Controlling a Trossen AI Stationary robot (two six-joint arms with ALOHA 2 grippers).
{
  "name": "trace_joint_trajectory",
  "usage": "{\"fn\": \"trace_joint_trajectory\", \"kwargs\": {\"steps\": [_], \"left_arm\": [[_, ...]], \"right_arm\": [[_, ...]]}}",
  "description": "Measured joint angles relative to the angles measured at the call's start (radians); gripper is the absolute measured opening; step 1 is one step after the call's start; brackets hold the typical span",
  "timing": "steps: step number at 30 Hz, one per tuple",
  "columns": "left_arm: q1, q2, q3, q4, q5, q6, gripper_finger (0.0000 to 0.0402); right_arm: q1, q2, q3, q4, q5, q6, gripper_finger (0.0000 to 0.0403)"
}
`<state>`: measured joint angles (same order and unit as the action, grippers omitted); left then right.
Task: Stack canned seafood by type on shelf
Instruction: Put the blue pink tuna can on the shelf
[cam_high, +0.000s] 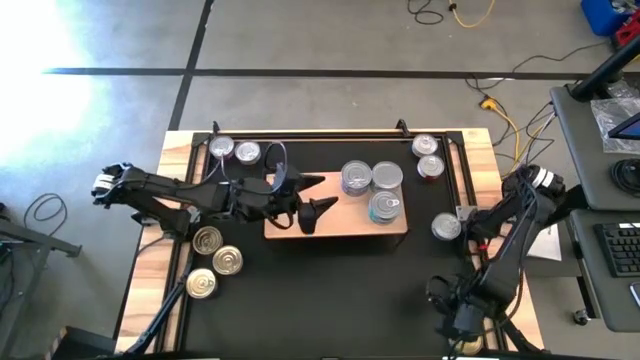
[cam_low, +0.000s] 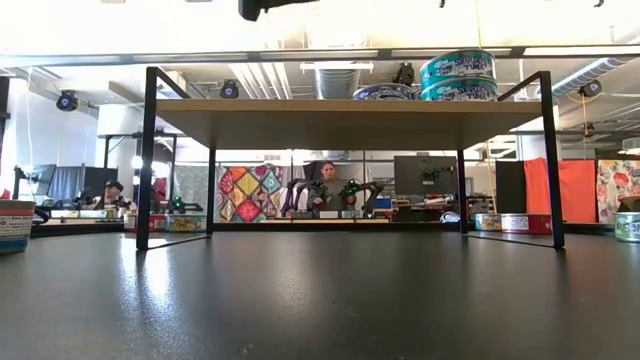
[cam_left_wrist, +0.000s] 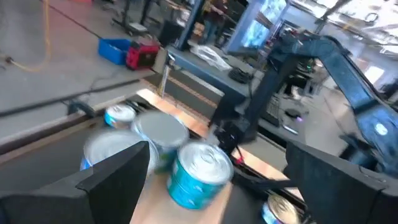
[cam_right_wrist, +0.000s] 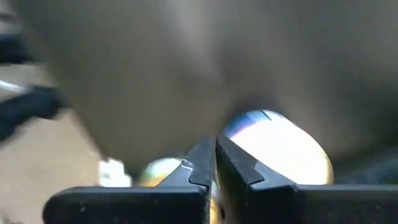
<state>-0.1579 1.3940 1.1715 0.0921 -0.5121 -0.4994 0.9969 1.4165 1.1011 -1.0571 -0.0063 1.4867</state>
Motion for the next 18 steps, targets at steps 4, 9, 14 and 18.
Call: {"fn": "trace_joint_trajectory", "kwargs": {"steps": [4,9,14,18], "left_arm": [[-0.008,0.032,0.093,-0.095,-0.004,0.067,0.0361],[-0.053,0.073,0.272,-0.481,-0.005,0.123,0.0361],[-0.134,0.119,0.402,-0.829,-0.159,0.174,0.0361],[-0.180,0.133,0.418,-0.964,-0.213,0.207,0.0361]], "right_arm": [[0.000,0.054,0.006,-0.131,-0.149,0.035,0.0013],[-0.002,0.104,0.004,-0.131,-0.256,0.068,0.0012],[-0.001,0.185,-0.042,-0.105,-0.260,0.057,0.0012],[-0.033,0.238,-0.041,-0.082,-0.286,0.054,0.0012]]}}
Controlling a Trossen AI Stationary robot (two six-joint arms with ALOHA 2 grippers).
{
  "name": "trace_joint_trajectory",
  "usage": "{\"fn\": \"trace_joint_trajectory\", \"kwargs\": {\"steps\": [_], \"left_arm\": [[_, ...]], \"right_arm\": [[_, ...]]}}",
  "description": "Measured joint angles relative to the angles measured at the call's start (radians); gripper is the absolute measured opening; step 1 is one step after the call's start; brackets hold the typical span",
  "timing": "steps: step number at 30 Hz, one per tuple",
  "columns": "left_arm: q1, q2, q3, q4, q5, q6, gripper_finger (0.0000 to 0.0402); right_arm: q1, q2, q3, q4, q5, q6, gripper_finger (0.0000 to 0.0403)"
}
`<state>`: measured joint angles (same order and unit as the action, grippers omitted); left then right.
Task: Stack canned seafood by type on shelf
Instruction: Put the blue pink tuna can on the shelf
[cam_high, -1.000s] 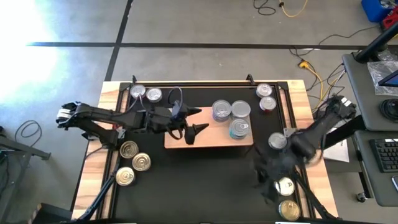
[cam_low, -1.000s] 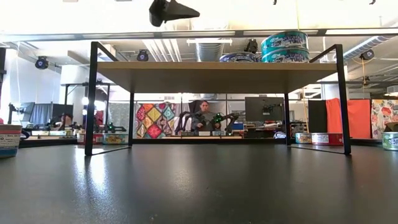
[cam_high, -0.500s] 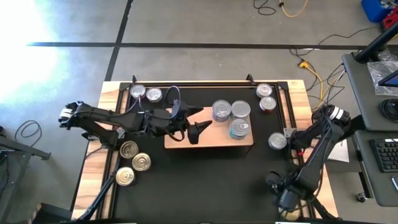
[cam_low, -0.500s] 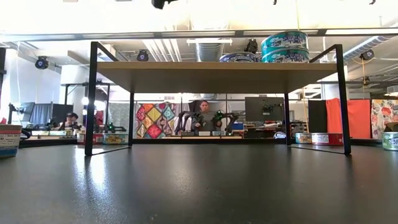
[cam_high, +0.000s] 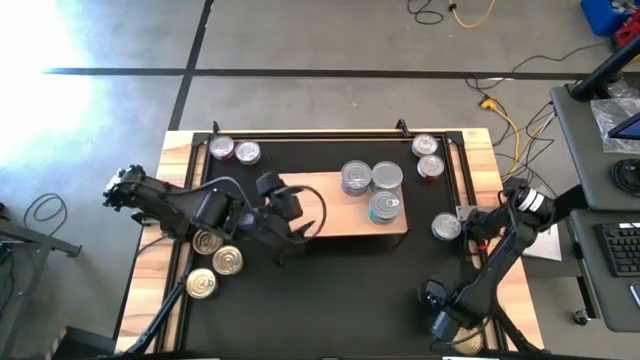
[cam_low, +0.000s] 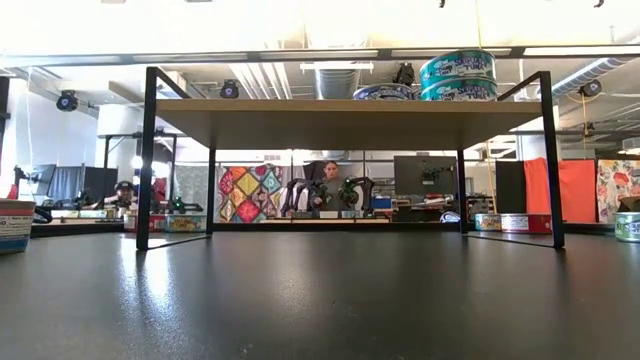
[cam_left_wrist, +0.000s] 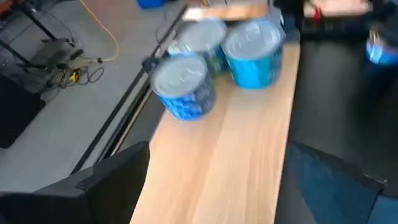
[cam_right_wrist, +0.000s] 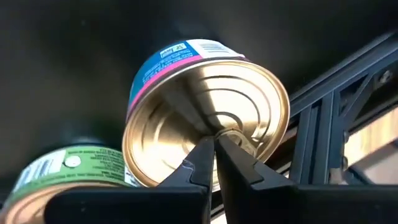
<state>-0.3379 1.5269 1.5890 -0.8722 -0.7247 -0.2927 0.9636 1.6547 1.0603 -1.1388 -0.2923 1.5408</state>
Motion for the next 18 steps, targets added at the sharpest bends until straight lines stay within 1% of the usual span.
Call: {"fn": "trace_joint_trajectory", "kwargs": {"steps": [2,4,7,10,12,14,18], "left_arm": [[-0.017,0.009,-0.001,-0.060,0.036,0.001,0.0361],[-0.038,0.019,-0.001,-0.101,0.070,0.003,0.0361],[-0.077,0.036,-0.010,-0.150,0.110,0.025,0.0361],[-0.116,0.051,-0.030,-0.163,0.120,0.044,0.0361],[-0.139,0.056,-0.049,-0.163,0.143,0.049,0.0361],[-0.159,0.056,-0.080,-0.159,0.178,0.041,0.0361],[-0.196,0.055,-0.164,-0.106,0.220,-0.004,0.0361]], "right_arm": [[-0.021,0.026,0.025,0.003,0.003,-0.003,0.0012],[-0.042,0.043,0.073,0.031,0.041,-0.019,0.0012],[-0.073,0.052,0.155,0.080,0.213,-0.056,0.0012],[-0.092,0.050,0.235,0.080,0.389,-0.080,0.0012],[-0.091,0.036,0.278,0.065,0.473,-0.100,0.0012],[-0.089,0.028,0.309,0.044,0.514,-0.110,0.0012],[-0.074,0.023,0.319,0.014,0.527,-0.104,0.0012]]}}
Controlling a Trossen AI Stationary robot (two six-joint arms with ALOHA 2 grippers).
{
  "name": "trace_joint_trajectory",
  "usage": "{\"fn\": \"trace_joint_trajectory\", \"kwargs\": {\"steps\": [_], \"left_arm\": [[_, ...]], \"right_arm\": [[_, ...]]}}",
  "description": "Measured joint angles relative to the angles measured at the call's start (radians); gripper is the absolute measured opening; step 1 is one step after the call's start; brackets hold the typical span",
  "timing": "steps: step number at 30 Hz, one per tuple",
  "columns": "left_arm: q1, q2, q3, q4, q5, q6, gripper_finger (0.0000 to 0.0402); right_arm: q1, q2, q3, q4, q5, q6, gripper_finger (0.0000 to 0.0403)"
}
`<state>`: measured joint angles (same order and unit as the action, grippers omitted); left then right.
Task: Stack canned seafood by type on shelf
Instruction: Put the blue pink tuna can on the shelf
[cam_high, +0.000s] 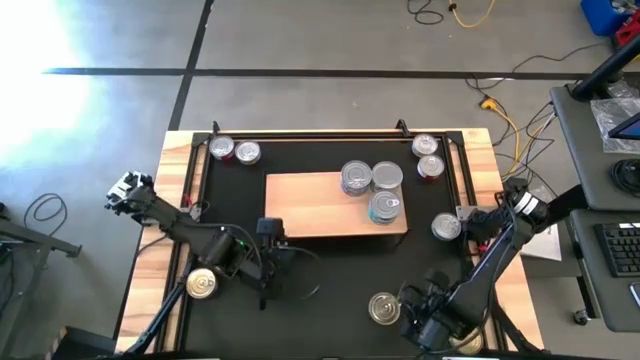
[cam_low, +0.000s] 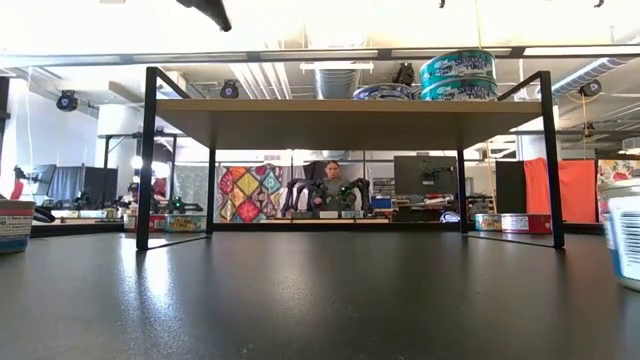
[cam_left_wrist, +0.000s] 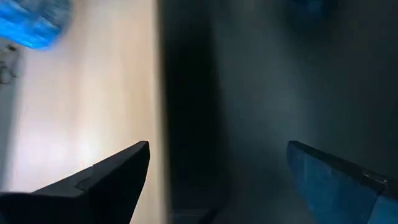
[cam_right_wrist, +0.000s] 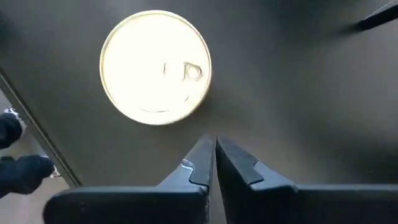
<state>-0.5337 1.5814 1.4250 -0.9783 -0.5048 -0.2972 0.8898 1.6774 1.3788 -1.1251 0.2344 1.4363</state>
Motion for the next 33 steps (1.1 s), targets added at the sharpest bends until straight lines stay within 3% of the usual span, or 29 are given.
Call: {"fn": "trace_joint_trajectory", "kwargs": {"steps": [11,17,25,33], "left_arm": [[-0.082,0.055,-0.228,0.504,-0.005,-0.175,0.0361],[-0.087,0.106,-0.266,0.545,0.008,-0.235,0.0373],[-0.089,0.229,-0.290,0.618,-0.008,-0.214,0.0380],[-0.074,0.319,-0.227,0.647,0.015,-0.159,0.0380]], "right_arm": [[0.007,0.093,-0.081,0.132,0.001,-0.121,0.0013],[-0.029,0.189,-0.072,0.237,-0.001,-0.240,0.0013],[-0.088,0.257,0.015,0.245,0.000,-0.354,0.0013],[-0.064,0.260,-0.004,0.038,0.007,-0.316,0.0013]]}}
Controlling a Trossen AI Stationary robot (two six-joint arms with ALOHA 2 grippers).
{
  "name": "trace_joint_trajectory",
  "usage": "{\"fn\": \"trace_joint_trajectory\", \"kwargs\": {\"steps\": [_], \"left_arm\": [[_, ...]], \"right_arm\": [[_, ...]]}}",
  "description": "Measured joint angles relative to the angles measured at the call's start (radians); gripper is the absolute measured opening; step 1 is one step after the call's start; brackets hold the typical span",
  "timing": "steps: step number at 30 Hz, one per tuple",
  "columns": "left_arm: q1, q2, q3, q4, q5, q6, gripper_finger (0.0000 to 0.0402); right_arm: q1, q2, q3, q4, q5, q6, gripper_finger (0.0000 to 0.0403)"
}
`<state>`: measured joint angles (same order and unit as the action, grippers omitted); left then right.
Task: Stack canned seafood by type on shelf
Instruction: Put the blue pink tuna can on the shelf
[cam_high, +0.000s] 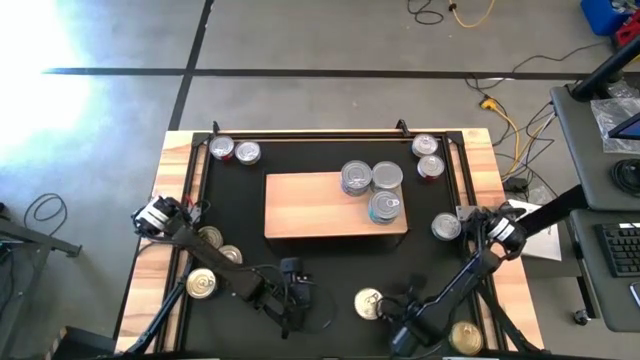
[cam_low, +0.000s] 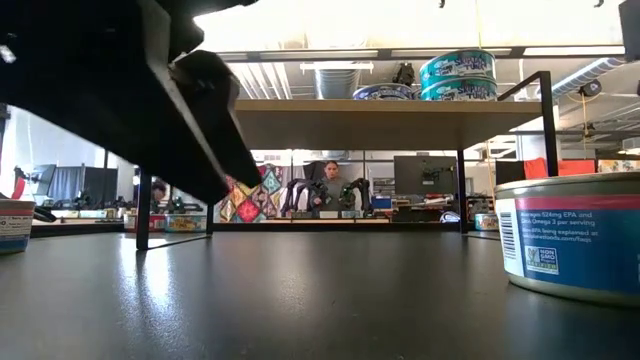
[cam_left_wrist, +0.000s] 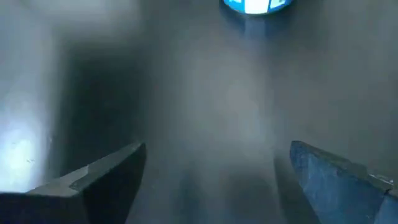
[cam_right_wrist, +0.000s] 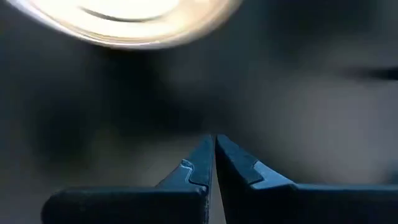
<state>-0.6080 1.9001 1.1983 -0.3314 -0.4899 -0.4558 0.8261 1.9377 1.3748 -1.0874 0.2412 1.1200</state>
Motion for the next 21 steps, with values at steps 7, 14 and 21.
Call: {"fn": "trace_joint_trajectory", "kwargs": {"steps": [7,14,21], "left_arm": [[0.014,0.038,0.000,0.144,0.001,0.018,0.0380],[0.015,0.119,0.004,0.397,-0.030,0.027,0.0380],[0.016,0.233,0.003,0.675,-0.087,0.034,0.0380]], "right_arm": [[-0.033,0.002,-0.017,0.167,0.082,-0.119,0.0013],[-0.078,0.002,-0.012,0.301,0.076,-0.193,0.0013],[-0.078,0.001,-0.005,0.299,-0.005,-0.274,0.0013]]}}
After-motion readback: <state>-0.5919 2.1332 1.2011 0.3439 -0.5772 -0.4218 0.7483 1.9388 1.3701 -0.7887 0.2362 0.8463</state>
